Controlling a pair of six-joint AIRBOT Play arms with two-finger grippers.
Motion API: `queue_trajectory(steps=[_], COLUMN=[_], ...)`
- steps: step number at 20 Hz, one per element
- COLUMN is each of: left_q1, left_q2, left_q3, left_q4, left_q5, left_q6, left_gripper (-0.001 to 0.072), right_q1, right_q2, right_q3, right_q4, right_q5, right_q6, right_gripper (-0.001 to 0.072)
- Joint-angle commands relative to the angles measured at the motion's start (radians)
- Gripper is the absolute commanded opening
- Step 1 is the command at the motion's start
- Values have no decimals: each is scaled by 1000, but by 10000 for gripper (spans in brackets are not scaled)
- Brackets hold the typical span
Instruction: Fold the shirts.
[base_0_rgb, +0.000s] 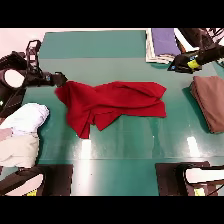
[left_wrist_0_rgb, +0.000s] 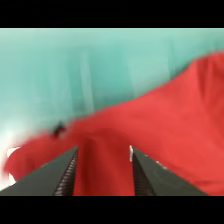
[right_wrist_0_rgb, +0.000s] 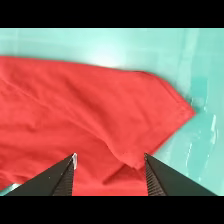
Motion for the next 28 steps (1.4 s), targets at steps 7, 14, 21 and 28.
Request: queue_trajectory(steps=[7, 14, 21, 28], left_q1=[224, 224, 224, 139], left_q2=[-70, -71, -71, -83], left_q3=[-2, -276, -389, -399], left_q4=[-35, -106, -185, -235], left_q5=[-295, -225, -159, -68], left_q6=[-49, -50, -49, -51], left_gripper=[408, 407, 407, 407], right_q1=[12, 78, 78, 78], right_q2=[100, 99, 99, 99], right_q3=[24, 24, 24, 24], right_q4=[0, 1, 1, 8], right_q5=[133, 137, 145, 149], right_q6=[-47, -48, -47, -47], right_gripper=[487, 487, 480, 479])
